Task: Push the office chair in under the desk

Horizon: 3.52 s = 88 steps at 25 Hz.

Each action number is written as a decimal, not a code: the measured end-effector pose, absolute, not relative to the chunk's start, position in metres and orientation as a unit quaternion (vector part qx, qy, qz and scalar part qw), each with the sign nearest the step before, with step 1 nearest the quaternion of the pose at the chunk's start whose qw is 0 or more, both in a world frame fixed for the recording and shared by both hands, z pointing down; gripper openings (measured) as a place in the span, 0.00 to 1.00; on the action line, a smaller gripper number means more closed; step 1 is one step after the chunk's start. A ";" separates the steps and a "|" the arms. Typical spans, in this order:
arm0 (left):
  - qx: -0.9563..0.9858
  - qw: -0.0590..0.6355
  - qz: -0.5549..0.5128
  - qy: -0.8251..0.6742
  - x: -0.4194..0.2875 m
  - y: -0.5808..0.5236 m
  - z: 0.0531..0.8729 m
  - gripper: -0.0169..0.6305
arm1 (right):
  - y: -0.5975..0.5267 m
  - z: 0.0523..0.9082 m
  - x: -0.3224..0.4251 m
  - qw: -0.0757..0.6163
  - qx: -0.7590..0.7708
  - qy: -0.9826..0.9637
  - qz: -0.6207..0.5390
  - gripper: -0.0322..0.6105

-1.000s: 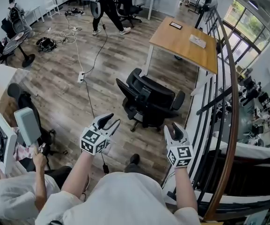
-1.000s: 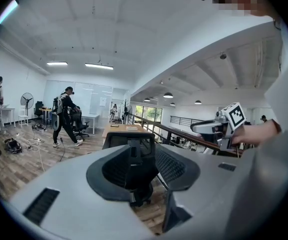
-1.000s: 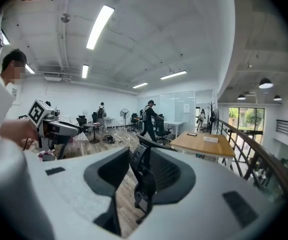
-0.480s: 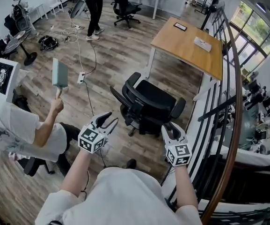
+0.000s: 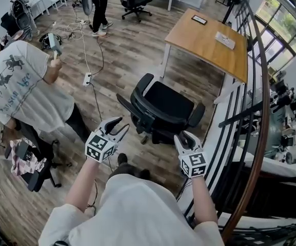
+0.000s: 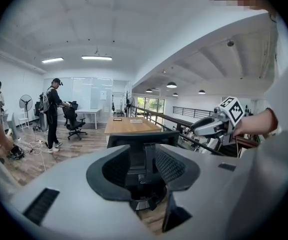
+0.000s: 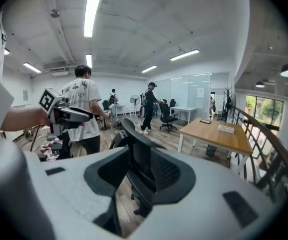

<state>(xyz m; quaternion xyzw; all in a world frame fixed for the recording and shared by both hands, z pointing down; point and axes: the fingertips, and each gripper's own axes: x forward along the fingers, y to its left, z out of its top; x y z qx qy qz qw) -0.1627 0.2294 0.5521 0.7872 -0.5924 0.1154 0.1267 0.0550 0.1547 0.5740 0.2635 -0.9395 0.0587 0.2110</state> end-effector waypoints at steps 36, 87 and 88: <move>0.810 -0.093 0.546 -0.191 -0.218 0.125 0.731 0.33 | 0.151 0.730 -0.006 0.554 0.137 -0.820 -0.047 0.27; 0.762 -0.208 0.610 -0.065 -0.200 0.038 0.766 0.19 | 0.067 0.755 0.017 0.633 0.165 -0.750 -0.091 0.26; 0.762 -0.207 0.610 -0.066 -0.199 0.032 0.766 0.19 | 0.061 0.755 0.017 0.633 0.164 -0.751 -0.092 0.26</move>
